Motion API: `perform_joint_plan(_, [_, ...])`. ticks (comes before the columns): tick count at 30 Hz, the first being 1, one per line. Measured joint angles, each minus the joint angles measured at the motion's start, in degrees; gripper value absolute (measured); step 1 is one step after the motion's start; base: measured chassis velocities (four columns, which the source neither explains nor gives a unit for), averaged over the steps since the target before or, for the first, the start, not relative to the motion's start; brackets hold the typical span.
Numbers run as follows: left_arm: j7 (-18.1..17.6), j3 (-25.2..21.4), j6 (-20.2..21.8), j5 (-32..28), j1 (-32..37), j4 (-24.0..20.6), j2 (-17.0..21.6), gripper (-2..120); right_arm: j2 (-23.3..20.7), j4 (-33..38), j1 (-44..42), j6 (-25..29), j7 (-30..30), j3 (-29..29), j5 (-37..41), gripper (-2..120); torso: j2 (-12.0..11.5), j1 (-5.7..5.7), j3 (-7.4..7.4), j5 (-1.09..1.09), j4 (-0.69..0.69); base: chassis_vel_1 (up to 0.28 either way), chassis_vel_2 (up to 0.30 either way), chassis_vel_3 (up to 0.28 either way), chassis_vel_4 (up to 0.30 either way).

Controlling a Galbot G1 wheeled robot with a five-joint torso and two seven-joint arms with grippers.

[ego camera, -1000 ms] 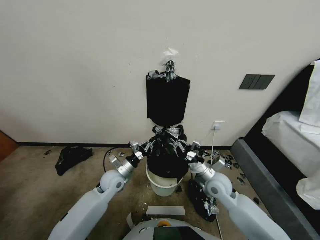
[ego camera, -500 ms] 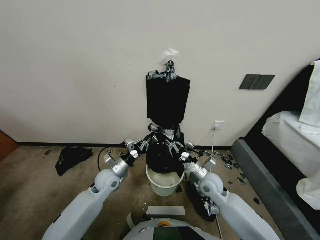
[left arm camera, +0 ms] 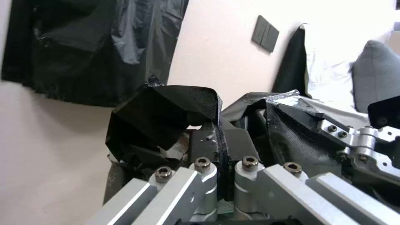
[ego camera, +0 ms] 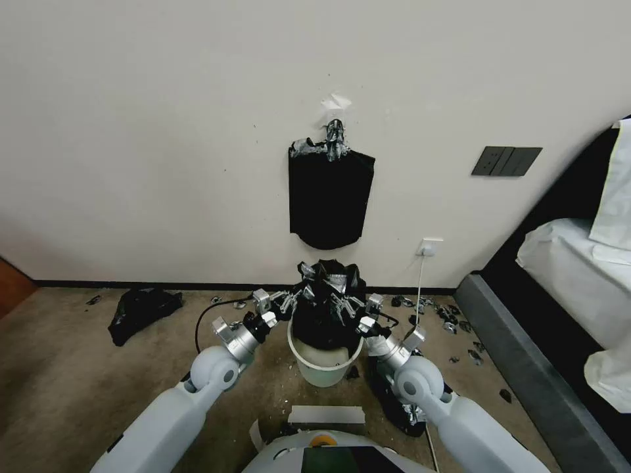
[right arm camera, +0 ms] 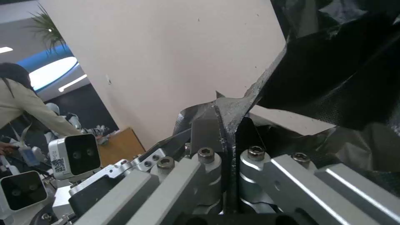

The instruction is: Place a trash bag onto the trash bin.

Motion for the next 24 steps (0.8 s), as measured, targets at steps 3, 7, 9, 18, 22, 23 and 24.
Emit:
perform_joint_plan(3, [0.45, -0.86, -0.9, 0.3, 1.01, 0.83, 0.42, 0, -1.65, -0.95, -0.23, 0.4, 0.0, 0.45, -0.3, 0, 0.0, 0.0, 0.0, 0.0, 0.01, 0.0, 0.0, 0.0, 0.0])
perform_joint_plan(7, [0.81, -1.4, -1.61, 0.39, 1.45, 1.32, 1.12, 0, -3.35, -1.01, -0.74, 0.5, -0.01, 0.98, -0.65, 0, 0.0, 0.0, 0.0, 0.0, 0.0, 0.0, 0.0, 0.0, 0.0])
perform_joint_plan(9, [0.87, -1.51, -1.7, 0.39, 1.57, 1.34, 1.29, 0, -3.66, -1.01, -0.9, 0.53, -0.01, 1.13, -0.77, 0, 0.0, 0.0, 0.0, 0.0, 0.0, 0.0, 0.0, 0.0, 0.0])
perform_joint_plan(18, [2.02, -2.75, -2.54, 0.39, 3.78, 1.66, 3.61, 0, -7.57, -0.74, -4.54, -0.81, 4.49, 3.34, -6.12, 0, 0.0, 0.0, 0.0, 0.01, 0.0, 0.0, 0.0, 0.0, 0.0])
perform_joint_plan(22, [2.6, -3.02, -2.69, 0.38, 4.73, 1.67, 3.71, 0, -7.73, -0.83, -5.45, -1.07, 5.82, 3.48, -7.24, 0, 0.0, 0.0, 0.0, 0.01, 0.0, 0.0, 0.0, 0.0, 0.0])
perform_joint_plan(23, [2.69, -3.04, -2.71, 0.39, 4.91, 1.66, 3.72, 0, -7.77, -0.83, -5.58, -1.1, 5.96, 3.48, -7.43, 0, 0.0, 0.0, 0.0, 0.01, 0.0, 0.0, 0.0, 0.0, 0.0])
perform_joint_plan(24, [2.69, -3.04, -2.71, 0.39, 4.91, 1.66, 3.72, 0, -7.77, -0.83, -5.58, -1.1, 5.96, 3.48, -7.43, 0, 0.0, 0.0, 0.0, 0.01, 0.0, 0.0, 0.0, 0.0, 0.0])
